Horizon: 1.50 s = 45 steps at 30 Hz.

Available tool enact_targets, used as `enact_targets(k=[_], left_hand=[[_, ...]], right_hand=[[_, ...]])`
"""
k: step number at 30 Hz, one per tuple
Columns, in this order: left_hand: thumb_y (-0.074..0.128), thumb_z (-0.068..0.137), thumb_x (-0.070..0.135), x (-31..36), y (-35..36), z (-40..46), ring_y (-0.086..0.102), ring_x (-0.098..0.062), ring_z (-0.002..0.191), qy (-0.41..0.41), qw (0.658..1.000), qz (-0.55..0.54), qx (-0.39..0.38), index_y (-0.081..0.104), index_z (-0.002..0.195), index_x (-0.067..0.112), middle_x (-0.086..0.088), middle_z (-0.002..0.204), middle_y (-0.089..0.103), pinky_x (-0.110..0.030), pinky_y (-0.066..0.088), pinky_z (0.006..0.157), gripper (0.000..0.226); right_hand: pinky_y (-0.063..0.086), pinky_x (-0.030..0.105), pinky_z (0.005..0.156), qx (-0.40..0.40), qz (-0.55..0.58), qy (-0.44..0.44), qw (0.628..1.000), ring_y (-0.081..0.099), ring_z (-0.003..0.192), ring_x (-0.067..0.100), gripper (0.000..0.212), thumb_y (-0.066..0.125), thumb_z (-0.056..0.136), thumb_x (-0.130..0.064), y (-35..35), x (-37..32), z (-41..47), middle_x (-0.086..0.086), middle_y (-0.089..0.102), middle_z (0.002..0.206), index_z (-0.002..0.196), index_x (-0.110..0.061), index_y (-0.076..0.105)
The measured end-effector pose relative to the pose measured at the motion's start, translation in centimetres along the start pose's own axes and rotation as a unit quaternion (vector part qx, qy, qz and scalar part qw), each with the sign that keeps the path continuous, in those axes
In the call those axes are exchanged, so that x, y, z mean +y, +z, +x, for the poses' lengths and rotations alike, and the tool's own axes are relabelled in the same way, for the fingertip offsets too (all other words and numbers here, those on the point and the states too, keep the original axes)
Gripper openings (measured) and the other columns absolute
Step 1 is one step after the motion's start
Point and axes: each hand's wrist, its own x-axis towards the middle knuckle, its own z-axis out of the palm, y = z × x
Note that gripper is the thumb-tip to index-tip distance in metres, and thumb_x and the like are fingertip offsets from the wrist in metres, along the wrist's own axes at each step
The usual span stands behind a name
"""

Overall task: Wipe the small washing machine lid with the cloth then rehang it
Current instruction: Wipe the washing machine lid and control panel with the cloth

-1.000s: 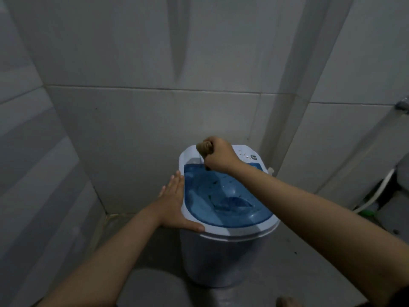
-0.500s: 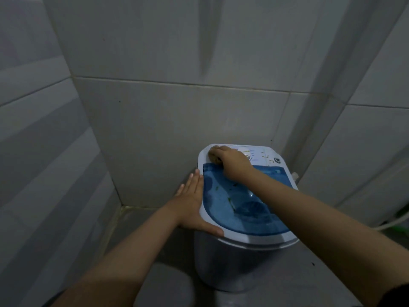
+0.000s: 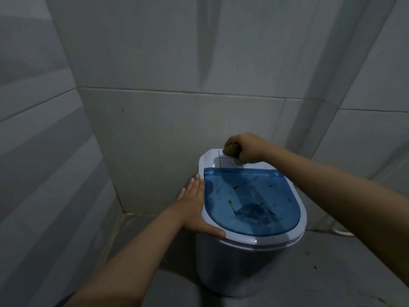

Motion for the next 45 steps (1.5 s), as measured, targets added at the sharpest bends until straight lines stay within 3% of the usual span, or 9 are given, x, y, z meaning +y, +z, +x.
enact_targets(k=[3, 9, 14, 22, 26, 30, 37, 41, 45], left_hand=[[0.065, 0.05, 0.08, 0.0, 0.0, 0.1, -0.033, -0.02, 0.138, -0.001, 1.0, 0.007, -0.005, -0.029, 0.142, 0.014, -0.003, 0.15, -0.038, -0.041, -0.015, 0.111, 0.148], [0.066, 0.049, 0.08, -0.1, 0.1, 0.3, -0.033, -0.02, 0.138, -0.005, 1.0, 0.006, -0.007, -0.031, 0.142, 0.014, -0.002, 0.149, -0.04, -0.044, -0.012, 0.115, 0.149], [0.064, 0.049, 0.081, -0.3, -0.1, 0.5, -0.033, -0.02, 0.138, -0.002, 1.0, 0.011, -0.009, -0.032, 0.141, 0.014, -0.002, 0.149, -0.041, -0.043, -0.013, 0.113, 0.149], [0.064, 0.049, 0.081, 0.0, 0.1, 0.2, -0.032, -0.02, 0.138, -0.007, 1.0, 0.006, -0.003, -0.03, 0.142, 0.015, -0.003, 0.15, -0.038, -0.04, -0.015, 0.11, 0.148], [0.064, 0.049, 0.082, 0.2, 0.0, 0.1, -0.032, -0.021, 0.139, -0.01, 1.0, 0.009, -0.005, -0.03, 0.142, 0.015, -0.004, 0.151, -0.037, -0.041, -0.013, 0.112, 0.148], [0.063, 0.049, 0.082, 0.2, -0.1, 0.0, -0.031, -0.022, 0.139, -0.01, 1.0, 0.01, -0.008, -0.028, 0.143, 0.015, -0.005, 0.152, -0.035, -0.042, -0.013, 0.112, 0.148], [0.063, 0.05, 0.082, 0.0, -0.1, 0.2, -0.032, -0.023, 0.138, -0.005, 1.0, 0.02, -0.016, -0.03, 0.142, 0.014, -0.005, 0.15, -0.038, -0.044, -0.012, 0.113, 0.148], [0.064, 0.049, 0.082, -0.1, 0.0, 0.4, -0.032, -0.022, 0.138, -0.004, 1.0, 0.02, -0.013, -0.031, 0.141, 0.013, -0.005, 0.149, -0.039, -0.042, -0.013, 0.112, 0.149], [0.063, 0.048, 0.083, -0.1, -0.2, 0.6, -0.034, -0.022, 0.137, -0.007, 1.0, 0.021, -0.017, -0.032, 0.141, 0.013, -0.004, 0.148, -0.041, -0.043, -0.013, 0.113, 0.15]], right_hand=[[0.049, 0.041, 0.08, 0.075, -0.076, 0.015, 0.994, 0.056, 0.105, 0.036, 0.047, 0.057, 0.077, 0.002, 0.6, 0.9, 1.8, 0.015, 0.057, 0.121, 0.122, -0.013, 0.055], [0.048, 0.04, 0.079, 0.049, -0.177, 0.0, 0.983, 0.057, 0.104, 0.037, 0.024, 0.052, 0.083, 0.002, 4.8, 1.7, 3.0, 0.018, 0.055, 0.118, 0.105, -0.004, 0.057], [0.047, 0.044, 0.087, 0.041, -0.247, -0.08, 0.965, 0.051, 0.111, 0.037, 0.038, 0.043, 0.091, -0.002, 5.5, 1.8, 1.7, 0.013, 0.044, 0.14, 0.128, -0.006, 0.046], [0.04, 0.033, 0.074, -0.006, -0.095, -0.097, 0.991, 0.054, 0.097, 0.027, 0.048, 0.051, 0.074, 0.004, 5.1, 1.9, -2.8, 0.003, 0.055, 0.108, 0.116, -0.018, 0.056], [0.045, 0.037, 0.091, -0.053, -0.096, -0.06, 0.992, 0.054, 0.111, 0.026, 0.057, 0.054, 0.072, 0.004, 3.4, 2.6, -4.0, 0.004, 0.059, 0.121, 0.124, -0.021, 0.055], [0.05, 0.041, 0.09, -0.106, -0.114, -0.015, 0.988, 0.059, 0.106, 0.031, 0.048, 0.051, 0.072, 0.004, 0.5, 3.0, -3.3, 0.01, 0.066, 0.116, 0.114, -0.017, 0.063], [0.051, 0.044, 0.087, 0.064, -0.065, 0.017, 0.996, 0.057, 0.106, 0.031, 0.054, 0.056, 0.071, 0.008, -1.5, 3.0, -0.5, 0.012, 0.061, 0.119, 0.119, -0.016, 0.059], [0.048, 0.039, 0.08, 0.058, -0.074, 0.042, 0.995, 0.057, 0.106, 0.036, 0.041, 0.057, 0.078, 0.001, 1.8, 3.2, 1.0, 0.015, 0.058, 0.119, 0.118, -0.009, 0.056], [0.05, 0.043, 0.089, 0.086, -0.034, 0.065, 0.994, 0.056, 0.111, 0.036, 0.056, 0.06, 0.075, 0.003, 4.8, 4.1, 0.7, 0.015, 0.053, 0.132, 0.129, -0.011, 0.049]])
